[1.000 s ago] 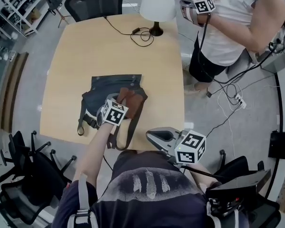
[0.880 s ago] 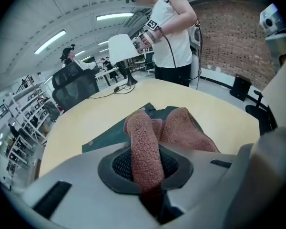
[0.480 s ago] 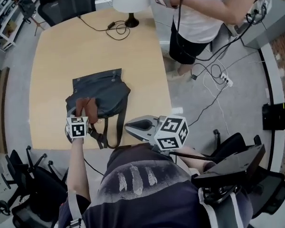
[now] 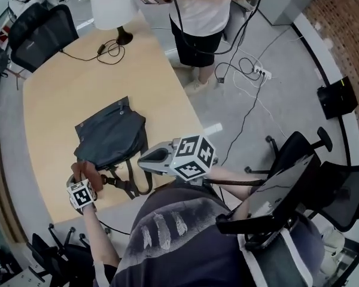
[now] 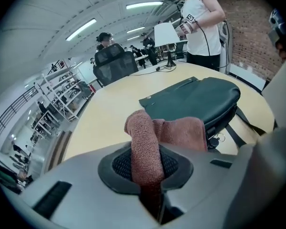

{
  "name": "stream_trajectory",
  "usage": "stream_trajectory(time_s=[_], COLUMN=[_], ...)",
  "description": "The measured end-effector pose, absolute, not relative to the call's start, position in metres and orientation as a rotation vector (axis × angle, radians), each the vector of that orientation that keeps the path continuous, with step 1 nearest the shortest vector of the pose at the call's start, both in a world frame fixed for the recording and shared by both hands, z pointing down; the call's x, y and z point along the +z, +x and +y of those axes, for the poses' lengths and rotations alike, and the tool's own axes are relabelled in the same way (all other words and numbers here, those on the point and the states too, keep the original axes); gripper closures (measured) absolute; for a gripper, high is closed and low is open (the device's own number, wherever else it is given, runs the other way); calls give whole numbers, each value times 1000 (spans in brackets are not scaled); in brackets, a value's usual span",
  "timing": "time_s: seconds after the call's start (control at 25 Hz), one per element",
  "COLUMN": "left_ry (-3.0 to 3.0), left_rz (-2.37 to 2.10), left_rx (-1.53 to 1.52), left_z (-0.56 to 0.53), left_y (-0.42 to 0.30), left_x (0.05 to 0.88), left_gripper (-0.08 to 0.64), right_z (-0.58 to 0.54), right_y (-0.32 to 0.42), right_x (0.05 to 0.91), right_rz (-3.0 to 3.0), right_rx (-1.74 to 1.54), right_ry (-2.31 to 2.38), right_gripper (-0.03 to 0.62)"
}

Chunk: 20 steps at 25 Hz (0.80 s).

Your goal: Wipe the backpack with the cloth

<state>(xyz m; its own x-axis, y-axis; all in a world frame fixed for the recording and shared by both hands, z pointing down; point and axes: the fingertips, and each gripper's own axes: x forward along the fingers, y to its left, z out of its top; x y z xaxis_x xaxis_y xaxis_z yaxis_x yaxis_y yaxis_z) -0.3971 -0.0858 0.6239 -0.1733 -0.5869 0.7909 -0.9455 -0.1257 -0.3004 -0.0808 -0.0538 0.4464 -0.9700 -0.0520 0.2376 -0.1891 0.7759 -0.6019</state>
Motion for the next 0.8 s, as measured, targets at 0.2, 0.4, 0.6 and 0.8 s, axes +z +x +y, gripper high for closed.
stream_trajectory(time_s=[0.2,0.4,0.6,0.8], left_ry=[1861,2219,2458,2612], left_rz=[-1763,-1668,-1542,-1369], left_rx=[1027,737,568,442], left_z=[-90,-120,-113,-87], left_y=[-389,-333,-300,-246], left_x=[581,516,476,444], left_gripper=[502,502,502,502], right_z=[-61,-56,-42,-16], right_y=[-91,-119,-150,-153], right_x=[442,431,431,423], right_rz=[-2780,-2800,-2774,-2803], right_rx=[917,872,872,851], right_ry=[237,266,286,265], right_gripper=[589,589,589,589])
